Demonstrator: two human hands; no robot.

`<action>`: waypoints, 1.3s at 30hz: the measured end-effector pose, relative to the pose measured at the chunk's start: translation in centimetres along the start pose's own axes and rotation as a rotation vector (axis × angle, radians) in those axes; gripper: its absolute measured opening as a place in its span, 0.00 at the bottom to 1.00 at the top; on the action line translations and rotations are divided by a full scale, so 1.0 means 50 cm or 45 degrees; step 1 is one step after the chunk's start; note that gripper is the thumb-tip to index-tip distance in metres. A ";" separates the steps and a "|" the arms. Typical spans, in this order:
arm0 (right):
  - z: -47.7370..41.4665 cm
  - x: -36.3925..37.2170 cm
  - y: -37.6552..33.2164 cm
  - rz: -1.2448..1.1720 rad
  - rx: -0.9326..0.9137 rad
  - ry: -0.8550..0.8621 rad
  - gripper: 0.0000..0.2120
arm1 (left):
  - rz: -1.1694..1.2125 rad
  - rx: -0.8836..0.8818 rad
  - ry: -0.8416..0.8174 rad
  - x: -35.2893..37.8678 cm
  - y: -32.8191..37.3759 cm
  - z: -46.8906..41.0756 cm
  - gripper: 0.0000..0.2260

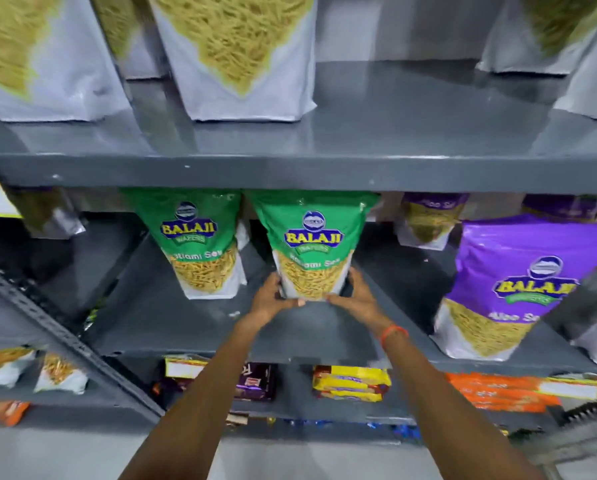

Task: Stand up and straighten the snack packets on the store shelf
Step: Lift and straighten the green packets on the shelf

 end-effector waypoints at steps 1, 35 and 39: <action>0.003 0.005 0.000 -0.011 0.020 0.026 0.31 | -0.031 -0.001 -0.013 -0.004 -0.008 -0.003 0.38; 0.219 0.001 -0.198 0.000 -0.660 0.954 0.17 | 0.279 0.283 0.541 -0.115 0.154 0.234 0.17; 0.262 0.097 -0.286 0.126 -0.989 0.839 0.18 | 0.272 0.419 0.705 -0.148 0.170 0.275 0.16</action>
Point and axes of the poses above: each hand's wrist, its own z-axis away from the middle knuckle, its own x-axis out of the palm, y = z × x, the point moved 4 cm from there along -z, towards the middle knuckle, and after that the axes turned 1 degree about -x, right-handed, at the moved point
